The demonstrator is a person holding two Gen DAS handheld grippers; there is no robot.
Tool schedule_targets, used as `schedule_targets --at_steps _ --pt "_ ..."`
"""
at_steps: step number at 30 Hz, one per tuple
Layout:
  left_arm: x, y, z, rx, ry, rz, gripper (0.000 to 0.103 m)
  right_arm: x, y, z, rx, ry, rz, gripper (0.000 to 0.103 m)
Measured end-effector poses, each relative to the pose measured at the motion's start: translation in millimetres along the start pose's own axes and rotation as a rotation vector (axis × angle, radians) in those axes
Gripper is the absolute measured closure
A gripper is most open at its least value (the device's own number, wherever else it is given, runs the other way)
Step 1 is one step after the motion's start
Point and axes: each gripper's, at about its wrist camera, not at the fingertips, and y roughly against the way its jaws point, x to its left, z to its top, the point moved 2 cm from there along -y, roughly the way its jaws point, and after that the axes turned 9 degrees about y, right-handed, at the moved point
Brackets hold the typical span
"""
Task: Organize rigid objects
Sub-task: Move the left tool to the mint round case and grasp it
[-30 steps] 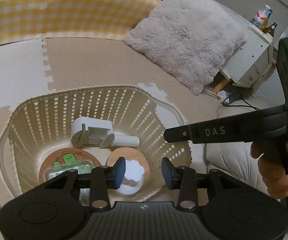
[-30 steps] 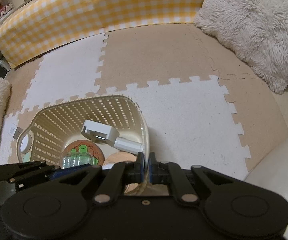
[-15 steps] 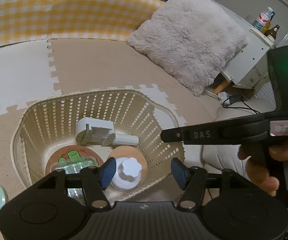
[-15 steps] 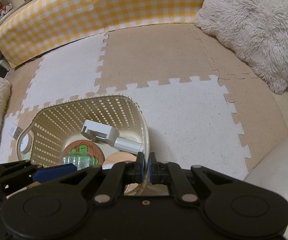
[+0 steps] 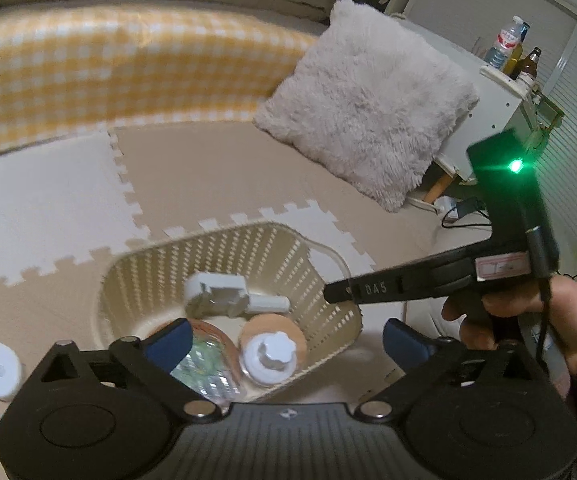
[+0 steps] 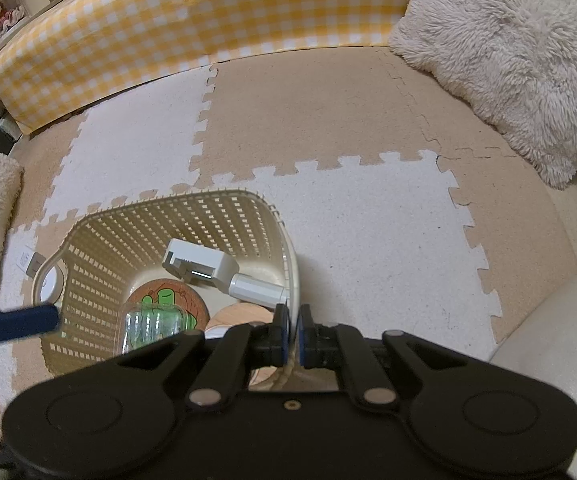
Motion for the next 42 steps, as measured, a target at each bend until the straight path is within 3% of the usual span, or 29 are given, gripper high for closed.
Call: schedule_targets --at_steps 9,20,25,36,42 --pt "21.5 44.7 13.8 -0.09 -0.014 0.069 0.0 -0.2 -0.1 -0.6 0.0 0.002 -0.001 0.098" --pt "92.9 76.1 27.3 -0.162 0.07 0.232 0.0 0.2 -0.1 -0.5 0.001 0.001 -0.001 0.098" --pt "120.3 64.3 25.8 -0.103 0.116 0.269 0.0 0.6 -0.4 -0.2 0.001 0.003 -0.002 0.097" --pt "166.2 13.5 -7.1 0.112 0.23 0.369 0.0 0.5 -0.4 -0.3 0.001 0.002 -0.002 0.098" --pt "175.2 -2.8 -20.8 0.18 0.247 0.372 0.011 0.8 -0.4 -0.2 0.001 0.003 -0.002 0.097"
